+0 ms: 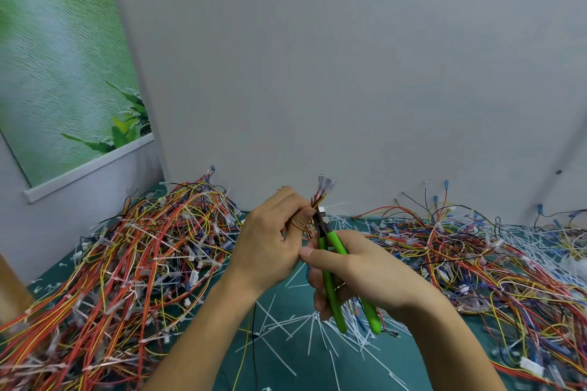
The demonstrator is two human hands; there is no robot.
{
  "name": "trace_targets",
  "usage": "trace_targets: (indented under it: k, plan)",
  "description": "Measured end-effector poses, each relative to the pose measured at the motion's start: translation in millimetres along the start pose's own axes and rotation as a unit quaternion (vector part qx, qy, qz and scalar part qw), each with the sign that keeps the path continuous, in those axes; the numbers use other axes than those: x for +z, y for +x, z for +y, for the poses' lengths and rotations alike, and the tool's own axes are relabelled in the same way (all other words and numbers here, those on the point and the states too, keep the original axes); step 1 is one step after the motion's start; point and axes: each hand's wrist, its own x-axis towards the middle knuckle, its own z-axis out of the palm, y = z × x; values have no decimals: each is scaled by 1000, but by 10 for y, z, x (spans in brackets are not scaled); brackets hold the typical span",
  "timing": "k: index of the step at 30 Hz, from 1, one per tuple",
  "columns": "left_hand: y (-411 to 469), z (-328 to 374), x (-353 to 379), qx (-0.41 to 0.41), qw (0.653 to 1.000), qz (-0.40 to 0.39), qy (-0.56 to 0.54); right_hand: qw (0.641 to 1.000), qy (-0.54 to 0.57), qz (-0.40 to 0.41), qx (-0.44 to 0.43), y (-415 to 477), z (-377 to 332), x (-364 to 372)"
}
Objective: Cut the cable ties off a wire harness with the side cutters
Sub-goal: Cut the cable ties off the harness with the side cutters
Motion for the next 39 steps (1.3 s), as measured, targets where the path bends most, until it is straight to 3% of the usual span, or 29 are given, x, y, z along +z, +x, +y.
trace_targets:
  k: [10, 18, 32, 39]
  plan:
    - [8, 18, -20, -27, 999, -13, -18, 996, -74, 37, -17, 44, 92, -37]
    - [-23, 72, 36, -98, 994, -23, -35, 997, -62, 45, -7, 68, 72, 26]
    - [12, -12, -18, -10, 999, -42, -20, 999, -48, 24, -4, 28, 70, -50]
    - [-8, -15, 5, -23, 999, -25, -22, 1000, -15, 17, 7, 3, 9, -11]
